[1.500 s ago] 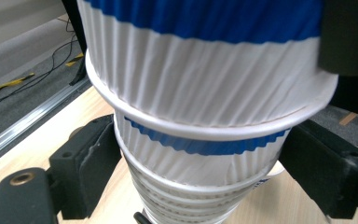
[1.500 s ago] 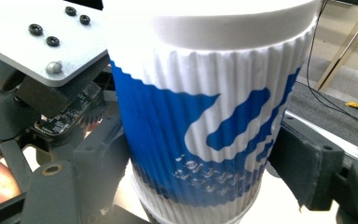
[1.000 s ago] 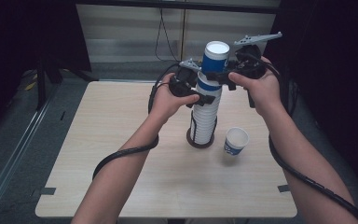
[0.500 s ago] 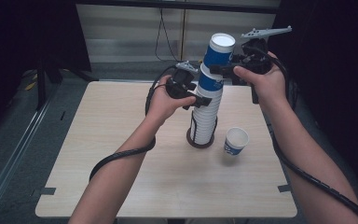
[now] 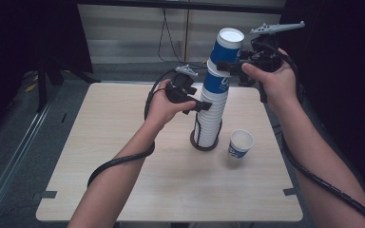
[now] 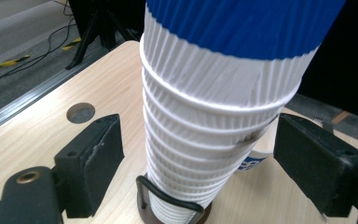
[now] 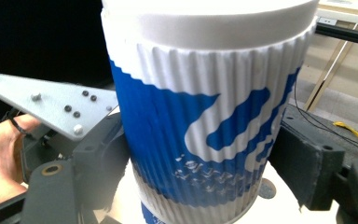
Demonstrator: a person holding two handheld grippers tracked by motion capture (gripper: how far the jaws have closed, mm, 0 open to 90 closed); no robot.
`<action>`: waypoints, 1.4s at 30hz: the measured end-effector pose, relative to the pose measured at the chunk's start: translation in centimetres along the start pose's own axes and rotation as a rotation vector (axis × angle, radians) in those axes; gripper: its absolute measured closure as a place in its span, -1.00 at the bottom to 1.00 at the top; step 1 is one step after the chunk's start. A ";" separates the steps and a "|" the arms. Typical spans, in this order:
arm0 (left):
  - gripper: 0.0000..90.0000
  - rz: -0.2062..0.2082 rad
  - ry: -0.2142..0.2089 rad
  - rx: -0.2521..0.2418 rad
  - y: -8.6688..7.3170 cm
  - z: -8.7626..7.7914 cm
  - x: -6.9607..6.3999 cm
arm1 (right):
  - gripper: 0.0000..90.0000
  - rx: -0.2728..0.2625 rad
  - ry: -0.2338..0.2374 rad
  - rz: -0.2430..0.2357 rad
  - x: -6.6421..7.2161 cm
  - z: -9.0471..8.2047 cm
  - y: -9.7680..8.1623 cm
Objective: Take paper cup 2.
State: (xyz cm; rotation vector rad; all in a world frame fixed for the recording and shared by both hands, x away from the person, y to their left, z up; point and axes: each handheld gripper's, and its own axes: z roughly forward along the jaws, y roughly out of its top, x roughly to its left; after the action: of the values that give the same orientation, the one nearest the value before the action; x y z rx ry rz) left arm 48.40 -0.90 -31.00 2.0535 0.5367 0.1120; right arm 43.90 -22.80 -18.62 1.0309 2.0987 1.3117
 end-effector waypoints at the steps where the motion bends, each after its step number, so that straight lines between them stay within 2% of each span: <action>1: -0.65 0.000 -0.002 0.000 0.0 0.0 0.0 | -0.49 -0.004 -0.002 0.003 0.0 -0.1 0.1; 11: -0.65 0.001 -0.011 0.006 -0.3 0.2 -0.2 | -0.49 -0.018 -0.014 -0.003 -0.2 -0.5 0.5; 20: -0.65 0.002 -0.018 0.023 -0.5 0.5 0.0 | -0.49 -0.040 -0.013 0.016 -0.9 -1.4 0.7; 42: -0.65 0.003 -0.020 0.030 -1.4 0.3 -0.2 | -0.49 -0.029 -0.054 0.058 -3.8 -4.6 -2.5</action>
State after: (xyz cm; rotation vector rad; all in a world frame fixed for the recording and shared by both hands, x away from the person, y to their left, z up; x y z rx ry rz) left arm 47.85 -0.60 -32.33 2.0831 0.5254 0.0855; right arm 42.11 -29.08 -18.88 1.1097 2.0187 1.3227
